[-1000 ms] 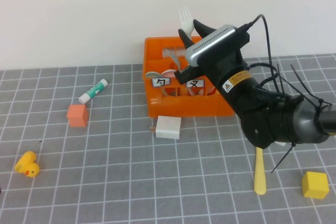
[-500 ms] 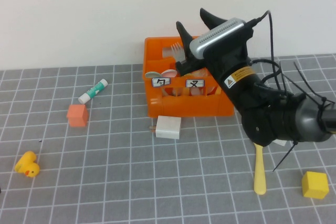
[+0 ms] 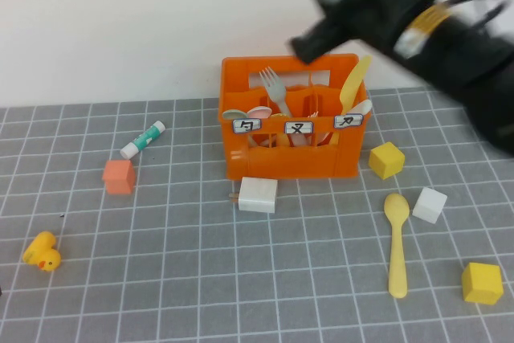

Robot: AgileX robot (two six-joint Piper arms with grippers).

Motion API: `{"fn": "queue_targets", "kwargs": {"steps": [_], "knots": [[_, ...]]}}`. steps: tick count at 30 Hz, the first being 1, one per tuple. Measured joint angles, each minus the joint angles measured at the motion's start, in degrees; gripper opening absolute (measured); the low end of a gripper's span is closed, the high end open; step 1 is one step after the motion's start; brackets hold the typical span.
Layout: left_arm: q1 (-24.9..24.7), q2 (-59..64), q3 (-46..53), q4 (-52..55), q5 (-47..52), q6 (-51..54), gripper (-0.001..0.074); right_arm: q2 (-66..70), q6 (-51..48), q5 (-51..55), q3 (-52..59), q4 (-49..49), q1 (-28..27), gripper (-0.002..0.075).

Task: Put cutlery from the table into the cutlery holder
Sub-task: Pick up the spoon

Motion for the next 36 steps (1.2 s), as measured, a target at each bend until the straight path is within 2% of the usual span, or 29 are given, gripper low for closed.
{"fn": "queue_targets", "kwargs": {"steps": [5,8,11,17,22,23,26,32,36], "knots": [[0.0,0.0,0.0,0.0,0.0,0.1,0.0,-12.52,0.78,36.32,0.0,0.11,-0.12,0.0008],[0.0,0.0,0.0,0.0,0.0,0.1,0.0,-15.25,1.85,51.99,0.0,0.11,-0.12,0.0006],[0.0,0.0,0.0,0.0,0.0,0.1,0.0,-14.96,4.65,62.81,0.33,0.11,-0.12,0.0003],[0.0,0.0,0.0,-3.09,0.23,-6.08,0.0,-9.8,10.51,68.28,3.88,0.58,-0.12,0.0022],[0.0,4.75,0.0,-5.52,2.94,-11.06,0.0,-4.3,15.91,68.41,5.08,0.39,-0.12,0.0209],[0.0,6.33,0.0,-5.82,3.26,-11.46,0.0,-2.83,17.51,68.41,5.06,-0.16,-0.12,0.0279],[0.0,10.42,0.0,-7.61,3.49,-11.7,0.0,0.62,20.35,68.21,5.06,-1.99,-0.12,0.0353],[0.0,15.62,-0.37,-9.8,4.96,-11.83,0.0,6.97,33.58,67.52,5.06,-12.03,-0.12,0.0379],[0.0,16.09,-0.5,-9.83,4.94,-11.68,0.0,10.02,37.38,64.24,5.06,-13.45,-0.76,0.0379]]}}
